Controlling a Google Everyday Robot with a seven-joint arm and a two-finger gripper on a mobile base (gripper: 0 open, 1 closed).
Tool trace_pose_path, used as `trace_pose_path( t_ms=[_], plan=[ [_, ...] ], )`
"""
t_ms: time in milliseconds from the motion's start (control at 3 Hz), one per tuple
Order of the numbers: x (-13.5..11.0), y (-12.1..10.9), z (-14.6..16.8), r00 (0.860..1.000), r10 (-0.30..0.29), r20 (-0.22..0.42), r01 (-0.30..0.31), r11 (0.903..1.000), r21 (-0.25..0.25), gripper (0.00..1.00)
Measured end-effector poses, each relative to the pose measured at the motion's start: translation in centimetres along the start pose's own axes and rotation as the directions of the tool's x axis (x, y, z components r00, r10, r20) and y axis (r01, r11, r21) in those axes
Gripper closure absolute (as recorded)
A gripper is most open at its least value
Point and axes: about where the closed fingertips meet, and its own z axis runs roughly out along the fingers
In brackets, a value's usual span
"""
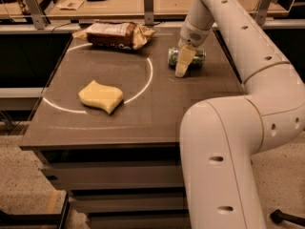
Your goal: Place green can upright
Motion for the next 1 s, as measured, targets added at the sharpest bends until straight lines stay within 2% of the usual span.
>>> trace_pose_path(
  t_ms=[333, 1000],
  plan=[
    [-0.10, -0.07, 0.63, 0.998, -0.035, -0.051, 0.034, 0.9993, -0.013, 0.40],
    [-0.39, -0.17, -0.30, 0.998, -0.035, -0.051, 0.035, 0.9993, -0.013, 0.87]
  ],
)
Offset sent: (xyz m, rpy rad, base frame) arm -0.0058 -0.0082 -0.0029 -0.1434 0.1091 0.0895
